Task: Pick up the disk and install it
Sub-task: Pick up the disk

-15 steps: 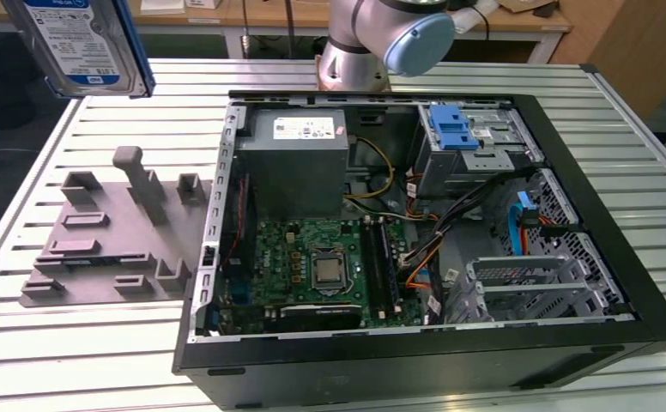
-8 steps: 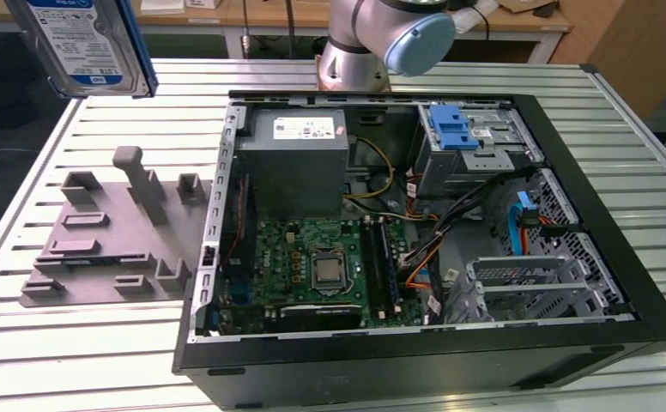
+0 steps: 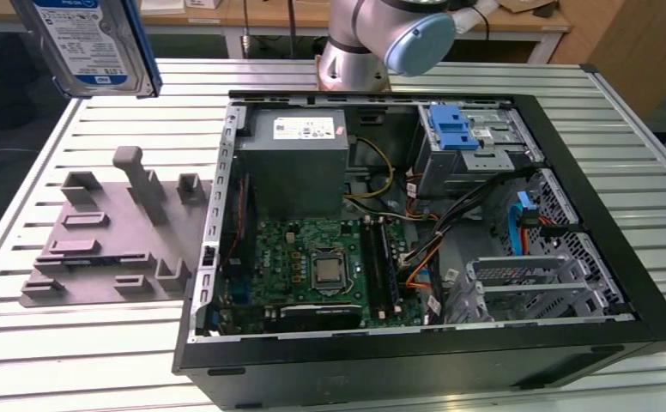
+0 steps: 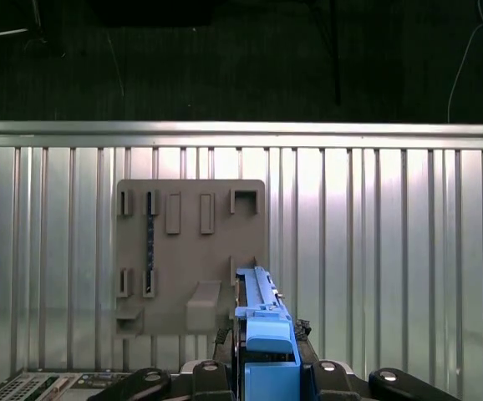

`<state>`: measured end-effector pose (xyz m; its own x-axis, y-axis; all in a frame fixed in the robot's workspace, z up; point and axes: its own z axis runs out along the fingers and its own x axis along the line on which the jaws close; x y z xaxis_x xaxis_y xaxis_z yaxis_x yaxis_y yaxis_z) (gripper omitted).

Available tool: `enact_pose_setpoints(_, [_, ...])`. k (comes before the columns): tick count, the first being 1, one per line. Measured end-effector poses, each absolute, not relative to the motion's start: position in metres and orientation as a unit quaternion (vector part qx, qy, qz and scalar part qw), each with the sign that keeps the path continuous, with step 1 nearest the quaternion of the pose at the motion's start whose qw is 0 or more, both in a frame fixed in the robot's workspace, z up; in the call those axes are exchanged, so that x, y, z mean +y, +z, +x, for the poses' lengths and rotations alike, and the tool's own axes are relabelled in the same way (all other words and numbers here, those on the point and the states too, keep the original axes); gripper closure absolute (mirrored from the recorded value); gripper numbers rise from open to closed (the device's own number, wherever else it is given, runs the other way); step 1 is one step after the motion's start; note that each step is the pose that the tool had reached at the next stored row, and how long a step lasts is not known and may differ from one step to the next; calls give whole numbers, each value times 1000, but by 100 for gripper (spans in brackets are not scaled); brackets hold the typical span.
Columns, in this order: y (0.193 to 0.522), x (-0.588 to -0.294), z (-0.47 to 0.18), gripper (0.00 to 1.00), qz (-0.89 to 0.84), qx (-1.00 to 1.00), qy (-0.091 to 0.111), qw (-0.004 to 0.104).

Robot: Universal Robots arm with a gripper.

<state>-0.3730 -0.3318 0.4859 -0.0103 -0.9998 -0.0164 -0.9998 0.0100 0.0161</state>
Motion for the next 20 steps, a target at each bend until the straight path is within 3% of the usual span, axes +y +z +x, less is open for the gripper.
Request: enact_pose_setpoints(20, [486, -339, -361, 64, -703, 711, 11, 0])
